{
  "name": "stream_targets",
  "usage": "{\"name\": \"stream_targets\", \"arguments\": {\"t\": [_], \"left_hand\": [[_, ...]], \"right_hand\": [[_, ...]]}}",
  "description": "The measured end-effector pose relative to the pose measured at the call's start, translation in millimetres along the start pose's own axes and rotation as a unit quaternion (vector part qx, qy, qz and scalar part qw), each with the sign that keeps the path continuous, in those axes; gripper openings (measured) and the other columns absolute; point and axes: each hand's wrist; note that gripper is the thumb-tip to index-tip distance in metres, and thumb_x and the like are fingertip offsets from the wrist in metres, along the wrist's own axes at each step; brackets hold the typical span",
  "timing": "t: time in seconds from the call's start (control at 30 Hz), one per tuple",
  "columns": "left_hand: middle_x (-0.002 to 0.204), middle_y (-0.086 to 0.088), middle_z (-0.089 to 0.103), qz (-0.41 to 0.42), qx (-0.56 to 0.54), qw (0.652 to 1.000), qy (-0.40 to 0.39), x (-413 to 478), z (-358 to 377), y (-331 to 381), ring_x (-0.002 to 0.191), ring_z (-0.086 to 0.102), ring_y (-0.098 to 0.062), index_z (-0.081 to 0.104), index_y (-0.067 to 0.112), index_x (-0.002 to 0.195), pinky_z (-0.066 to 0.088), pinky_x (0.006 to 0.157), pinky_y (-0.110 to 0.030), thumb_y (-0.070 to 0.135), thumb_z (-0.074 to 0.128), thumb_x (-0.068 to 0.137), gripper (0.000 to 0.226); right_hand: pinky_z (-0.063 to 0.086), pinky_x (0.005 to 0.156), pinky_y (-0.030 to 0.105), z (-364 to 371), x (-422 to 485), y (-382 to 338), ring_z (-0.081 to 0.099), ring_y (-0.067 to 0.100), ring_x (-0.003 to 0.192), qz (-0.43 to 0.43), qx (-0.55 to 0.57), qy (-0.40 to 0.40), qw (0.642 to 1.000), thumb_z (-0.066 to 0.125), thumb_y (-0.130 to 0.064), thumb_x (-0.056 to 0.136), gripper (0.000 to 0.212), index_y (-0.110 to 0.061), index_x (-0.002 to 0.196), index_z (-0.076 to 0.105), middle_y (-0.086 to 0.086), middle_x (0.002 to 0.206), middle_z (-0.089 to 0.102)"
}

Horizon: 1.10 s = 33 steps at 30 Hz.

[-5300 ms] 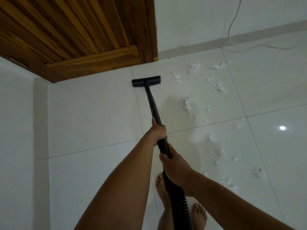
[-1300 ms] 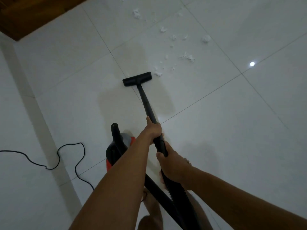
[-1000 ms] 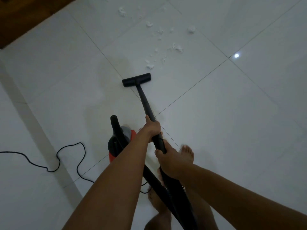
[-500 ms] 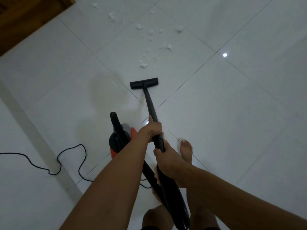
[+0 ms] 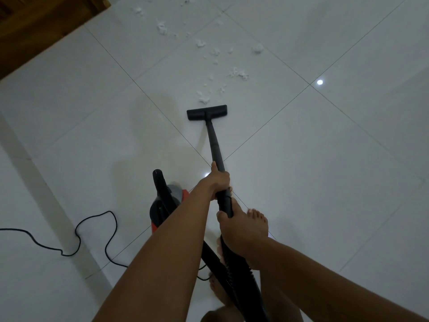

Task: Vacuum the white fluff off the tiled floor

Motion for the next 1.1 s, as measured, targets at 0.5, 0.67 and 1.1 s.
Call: {"name": "stream_targets", "arguments": {"t": [0.5, 0.67, 1.1], "left_hand": [[0.095, -0.009, 0.056, -0.007, -0.018, 1.0, 0.01, 30.6, -1.9, 61.7, 0.064, 0.056, -0.013, -0.015, 0.043, 0.158, 0.051, 0.051, -0.026, 0.02, 0.034, 0.106, 0.074], [0.091, -0.008, 0.055, -0.013, -0.023, 1.0, 0.012, 40.7, -5.0, 76.2, 0.064, 0.056, -0.013, -0.014, 0.043, 0.158, 0.052, 0.052, -0.027, 0.02, 0.034, 0.107, 0.074], [0.111, -0.011, 0.054, -0.003, -0.032, 0.999, 0.017, 64.0, -15.0, 111.7, 0.067, 0.056, -0.015, -0.015, 0.044, 0.157, 0.053, 0.061, -0.03, 0.018, 0.032, 0.106, 0.074]], "right_hand": [[0.035, 0.031, 0.007, -25.3, 59.9, -22.1, 0.054, -0.001, 0.03, 0.007, -0.004, -0.033, 0.999, 0.038, -0.029, 0.107, 0.05, -0.034, 0.155, 0.025, 0.001, 0.068, 0.062], [0.053, 0.043, 0.024, -29.4, 73.8, -30.7, 0.062, 0.011, 0.042, 0.03, 0.047, -0.058, 0.997, 0.04, -0.029, 0.106, 0.05, -0.041, 0.152, 0.024, 0.007, 0.071, 0.063], [0.061, 0.068, 0.042, -42.4, 108.1, -56.0, 0.061, 0.021, 0.06, 0.045, 0.063, -0.072, 0.994, 0.04, -0.028, 0.107, 0.049, -0.037, 0.153, 0.024, 0.01, 0.08, 0.062]]}}
Point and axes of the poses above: each hand's wrist, its own x-axis towards the middle knuckle, its own z-axis out of the palm, y = z × x
